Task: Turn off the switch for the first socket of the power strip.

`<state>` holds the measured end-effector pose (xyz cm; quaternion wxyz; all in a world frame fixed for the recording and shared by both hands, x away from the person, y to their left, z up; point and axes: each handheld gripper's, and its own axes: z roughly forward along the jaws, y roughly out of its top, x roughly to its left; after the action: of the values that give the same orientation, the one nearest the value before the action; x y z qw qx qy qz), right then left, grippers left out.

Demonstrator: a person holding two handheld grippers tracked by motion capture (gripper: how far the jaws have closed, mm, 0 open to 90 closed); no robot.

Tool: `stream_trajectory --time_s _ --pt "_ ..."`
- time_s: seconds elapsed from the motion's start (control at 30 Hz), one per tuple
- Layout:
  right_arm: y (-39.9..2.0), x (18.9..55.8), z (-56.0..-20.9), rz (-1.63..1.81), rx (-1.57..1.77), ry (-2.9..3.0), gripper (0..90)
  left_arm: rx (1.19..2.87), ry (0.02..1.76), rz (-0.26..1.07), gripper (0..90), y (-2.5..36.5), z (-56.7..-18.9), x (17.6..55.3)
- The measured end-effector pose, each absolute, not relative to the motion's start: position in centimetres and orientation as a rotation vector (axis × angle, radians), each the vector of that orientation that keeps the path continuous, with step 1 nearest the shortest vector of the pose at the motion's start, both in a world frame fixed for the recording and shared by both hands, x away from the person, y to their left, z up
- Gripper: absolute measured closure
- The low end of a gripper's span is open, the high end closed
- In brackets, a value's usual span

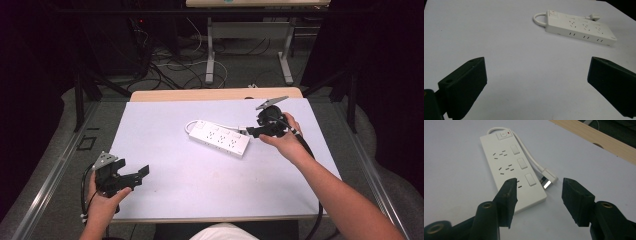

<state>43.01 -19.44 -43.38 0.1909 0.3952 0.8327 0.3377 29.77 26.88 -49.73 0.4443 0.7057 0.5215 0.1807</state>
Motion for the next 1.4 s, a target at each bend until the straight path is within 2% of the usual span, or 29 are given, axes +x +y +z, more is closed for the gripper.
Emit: stream_trajectory --time_s 0.53,1.17,1.4 --pt "-18.1 44.9 -43.0 0.914 1.095 2.428 47.6 1.756 1.294 0.444 2.7 26.8 -49.9 29.9" --pt "-16.0 47.7 -43.0 0.888 1.1 2.424 45.9 1.759 1.293 0.444 2.7 26.9 -49.9 29.9" --pt "-15.2 48.5 -42.9 0.871 1.124 2.433 51.3 1.76 1.293 0.444 2.7 26.9 -50.0 30.0"
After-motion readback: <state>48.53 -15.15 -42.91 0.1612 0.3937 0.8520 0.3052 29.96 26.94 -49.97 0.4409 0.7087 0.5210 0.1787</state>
